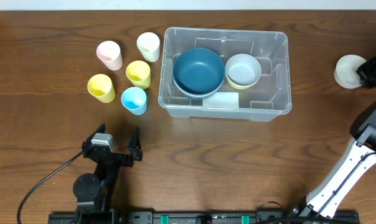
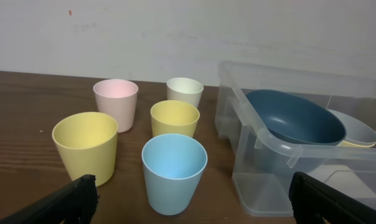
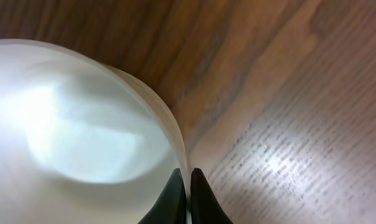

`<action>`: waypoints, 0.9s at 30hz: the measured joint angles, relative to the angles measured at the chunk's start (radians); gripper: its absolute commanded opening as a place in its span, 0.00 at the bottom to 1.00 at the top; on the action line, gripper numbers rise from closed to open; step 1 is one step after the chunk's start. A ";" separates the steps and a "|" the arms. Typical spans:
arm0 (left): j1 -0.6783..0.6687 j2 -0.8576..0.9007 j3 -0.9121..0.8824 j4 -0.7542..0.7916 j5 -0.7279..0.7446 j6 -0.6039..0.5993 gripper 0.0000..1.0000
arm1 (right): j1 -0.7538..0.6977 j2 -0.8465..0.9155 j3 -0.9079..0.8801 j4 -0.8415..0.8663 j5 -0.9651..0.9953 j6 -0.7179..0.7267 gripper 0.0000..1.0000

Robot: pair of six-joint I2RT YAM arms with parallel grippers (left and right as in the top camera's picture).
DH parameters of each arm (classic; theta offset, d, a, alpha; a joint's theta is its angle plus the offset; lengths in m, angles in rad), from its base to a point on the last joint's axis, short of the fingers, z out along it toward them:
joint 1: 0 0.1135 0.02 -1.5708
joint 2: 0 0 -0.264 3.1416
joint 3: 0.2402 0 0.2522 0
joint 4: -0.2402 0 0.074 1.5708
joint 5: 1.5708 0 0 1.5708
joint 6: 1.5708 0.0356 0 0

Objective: Pack container
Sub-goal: 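Carry the white bowl over the bin and lower it onto the stack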

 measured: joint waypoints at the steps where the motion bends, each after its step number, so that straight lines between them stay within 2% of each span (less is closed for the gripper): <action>1: 0.000 0.000 0.000 0.000 0.000 0.000 0.98 | 0.000 -0.003 0.010 -0.016 -0.008 0.003 0.01; 4: 0.000 0.000 0.000 0.000 0.000 0.000 0.98 | -0.002 -0.019 0.037 -0.053 -0.043 0.003 0.01; 8: 0.000 0.000 0.000 0.000 0.000 0.000 0.98 | 0.001 -0.100 0.071 -0.066 -0.188 0.004 0.01; 13: 0.000 0.000 0.000 0.000 0.000 0.000 0.98 | 0.058 -0.348 0.098 -0.097 -0.394 -0.021 0.01; 17: 0.000 0.000 0.000 0.000 0.000 0.000 0.98 | 0.200 -0.545 0.138 -0.158 -0.456 -0.077 0.01; 20: 0.000 0.000 0.000 0.000 0.000 0.000 0.98 | 0.354 -0.622 0.154 -0.221 -0.456 -0.111 0.01; 27: 0.000 0.000 0.000 0.000 0.000 0.000 0.98 | 0.571 -0.546 0.101 -0.283 -0.333 -0.136 0.01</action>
